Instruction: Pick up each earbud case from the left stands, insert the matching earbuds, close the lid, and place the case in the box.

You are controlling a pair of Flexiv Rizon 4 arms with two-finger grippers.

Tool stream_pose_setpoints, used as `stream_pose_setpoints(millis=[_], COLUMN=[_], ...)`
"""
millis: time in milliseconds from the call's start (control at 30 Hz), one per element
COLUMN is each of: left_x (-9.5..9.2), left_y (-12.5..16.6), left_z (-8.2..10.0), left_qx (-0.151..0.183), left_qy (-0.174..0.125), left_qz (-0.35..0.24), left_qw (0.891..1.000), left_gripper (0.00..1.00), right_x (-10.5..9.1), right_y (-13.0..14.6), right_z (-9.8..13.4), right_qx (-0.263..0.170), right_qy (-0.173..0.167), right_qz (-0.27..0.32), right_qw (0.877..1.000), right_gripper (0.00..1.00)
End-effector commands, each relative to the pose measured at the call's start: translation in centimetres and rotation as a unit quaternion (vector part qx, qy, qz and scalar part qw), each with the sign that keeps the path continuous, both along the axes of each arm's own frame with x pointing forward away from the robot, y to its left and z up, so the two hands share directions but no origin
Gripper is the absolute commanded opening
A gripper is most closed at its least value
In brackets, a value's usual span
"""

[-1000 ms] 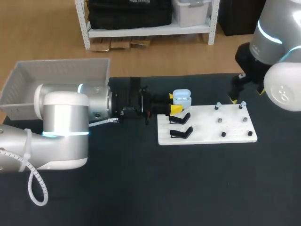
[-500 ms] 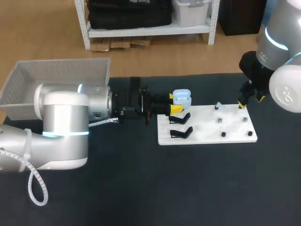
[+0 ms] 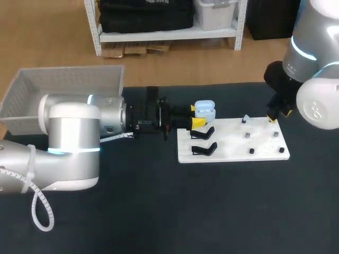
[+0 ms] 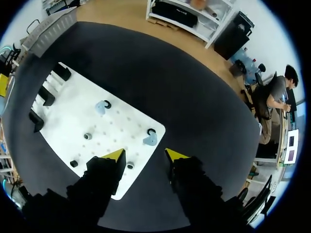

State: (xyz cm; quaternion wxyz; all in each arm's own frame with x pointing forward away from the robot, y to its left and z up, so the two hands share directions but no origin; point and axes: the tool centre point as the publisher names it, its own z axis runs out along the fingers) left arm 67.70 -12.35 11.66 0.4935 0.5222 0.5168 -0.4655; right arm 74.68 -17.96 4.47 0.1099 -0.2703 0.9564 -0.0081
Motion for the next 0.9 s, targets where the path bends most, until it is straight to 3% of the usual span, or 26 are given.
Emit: stream_pose_setpoints(millis=[33,600,900], left_x=[-0.1,-0.1,-0.1], left_y=[0.0,0.0,0.0], left_z=[-0.1,-0.1,-0.1], left_qx=[-0.002,-0.002,-0.002], left_qy=[-0.002,-0.002,-0.002], left_qz=[0.002,0.002,0.002], left_qw=[1.0,1.0,1.0], left_gripper=[0.0,0.0,0.0], right_x=[0.5,1.6,1.7], right_y=[0.4,0.4,0.3], right_z=[-0.4,-1.3,-1.7], right_qx=[0.0,-0.001,-0.007], right_qy=[0.003,-0.001,0.003], right_qz=[0.003,-0.007,-0.011], right_qw=[1.0,1.0,1.0], right_gripper=[0.48,0.37,0.36])
